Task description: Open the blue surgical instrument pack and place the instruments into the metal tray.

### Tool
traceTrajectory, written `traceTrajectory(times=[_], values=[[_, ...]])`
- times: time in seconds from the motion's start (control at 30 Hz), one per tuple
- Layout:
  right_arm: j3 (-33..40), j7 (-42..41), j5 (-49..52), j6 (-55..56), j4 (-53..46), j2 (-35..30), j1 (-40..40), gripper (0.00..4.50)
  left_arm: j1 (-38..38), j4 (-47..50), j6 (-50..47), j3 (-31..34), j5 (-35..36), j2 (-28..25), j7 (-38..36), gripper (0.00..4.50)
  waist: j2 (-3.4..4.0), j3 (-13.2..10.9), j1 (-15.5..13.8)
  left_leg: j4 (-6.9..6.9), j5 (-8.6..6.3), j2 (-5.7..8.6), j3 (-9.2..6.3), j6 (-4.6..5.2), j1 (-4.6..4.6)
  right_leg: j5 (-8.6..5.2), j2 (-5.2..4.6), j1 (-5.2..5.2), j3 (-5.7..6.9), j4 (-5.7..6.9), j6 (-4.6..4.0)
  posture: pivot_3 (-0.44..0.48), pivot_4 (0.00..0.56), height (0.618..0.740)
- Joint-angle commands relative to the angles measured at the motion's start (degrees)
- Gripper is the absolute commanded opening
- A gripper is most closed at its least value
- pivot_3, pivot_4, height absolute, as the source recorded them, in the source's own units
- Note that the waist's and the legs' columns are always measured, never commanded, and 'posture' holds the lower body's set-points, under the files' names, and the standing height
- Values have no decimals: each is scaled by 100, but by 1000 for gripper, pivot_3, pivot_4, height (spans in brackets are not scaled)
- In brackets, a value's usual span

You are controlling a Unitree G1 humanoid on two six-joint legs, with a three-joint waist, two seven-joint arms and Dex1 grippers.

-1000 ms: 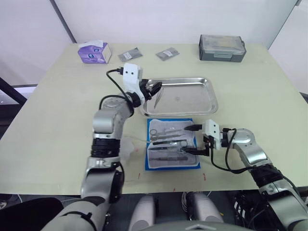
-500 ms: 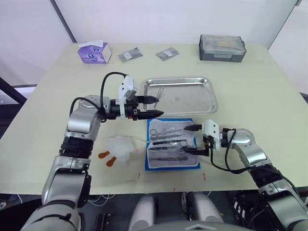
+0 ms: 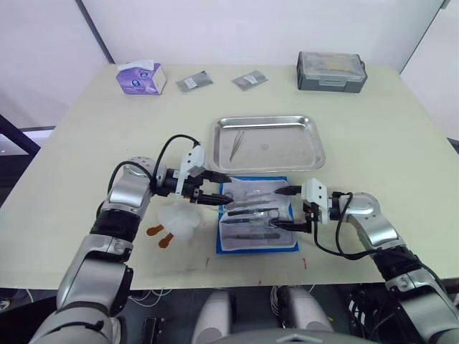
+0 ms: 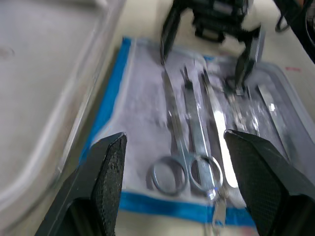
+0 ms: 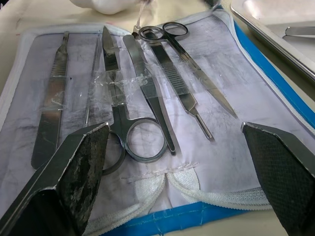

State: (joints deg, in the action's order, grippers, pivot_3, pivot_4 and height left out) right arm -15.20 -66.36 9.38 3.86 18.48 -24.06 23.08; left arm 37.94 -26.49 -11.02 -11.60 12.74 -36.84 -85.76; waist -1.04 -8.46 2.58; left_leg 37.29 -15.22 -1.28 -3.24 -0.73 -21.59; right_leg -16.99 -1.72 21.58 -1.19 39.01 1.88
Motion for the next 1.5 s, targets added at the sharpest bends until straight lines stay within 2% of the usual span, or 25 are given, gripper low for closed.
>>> traceTrajectory(times=[0.03, 0.37, 0.77, 1.07, 1.3, 1.5], values=[[-361, 147, -504, -418, 348, -116, -323, 4500, 176, -138, 362, -98, -212, 31, -71, 3326, 0, 0, 0, 0, 0, 0, 0, 0, 0, 0, 0, 0, 0, 0, 0, 0, 150, 734], [-392, 192, -529, -623, 224, -154, -344, 4500, 513, -950, 1182, -280, -769, 284, 61, 3326, 0, 0, -4, 1, 0, 1, 2, 0, -2, 0, 0, 0, 3, 0, 0, 0, 150, 734], [-404, 225, -550, -593, 201, -162, -362, 4500, 804, -1489, 1317, -137, -869, 643, 397, 3326, 0, 1, -7, 5, 0, 2, 3, 1, -4, 0, -1, -1, 7, 1, 0, 0, 150, 734], [-408, 241, -551, -578, 191, -156, -362, 4500, 887, -1464, 1223, -111, -861, 565, 300, 3326, 0, 1, -6, 5, 0, 2, 3, 1, -4, 0, 0, -1, 9, 1, 0, 0, 150, 734], [-401, 245, -549, -575, 181, -163, -361, 4500, 843, -1213, 829, 7, -578, 676, 152, 3326, -1, 1, -6, 5, 0, 2, 1, 1, -5, 0, 0, -1, 9, 2, 0, 0, 150, 734], [-393, 249, -550, -556, 172, -178, -390, 4500, 667, -875, 561, 23, -574, 884, 523, 3326, -1, 1, -6, 5, 0, 2, -1, 1, -5, 0, -1, -1, 9, 2, 0, 0, 150, 734]])
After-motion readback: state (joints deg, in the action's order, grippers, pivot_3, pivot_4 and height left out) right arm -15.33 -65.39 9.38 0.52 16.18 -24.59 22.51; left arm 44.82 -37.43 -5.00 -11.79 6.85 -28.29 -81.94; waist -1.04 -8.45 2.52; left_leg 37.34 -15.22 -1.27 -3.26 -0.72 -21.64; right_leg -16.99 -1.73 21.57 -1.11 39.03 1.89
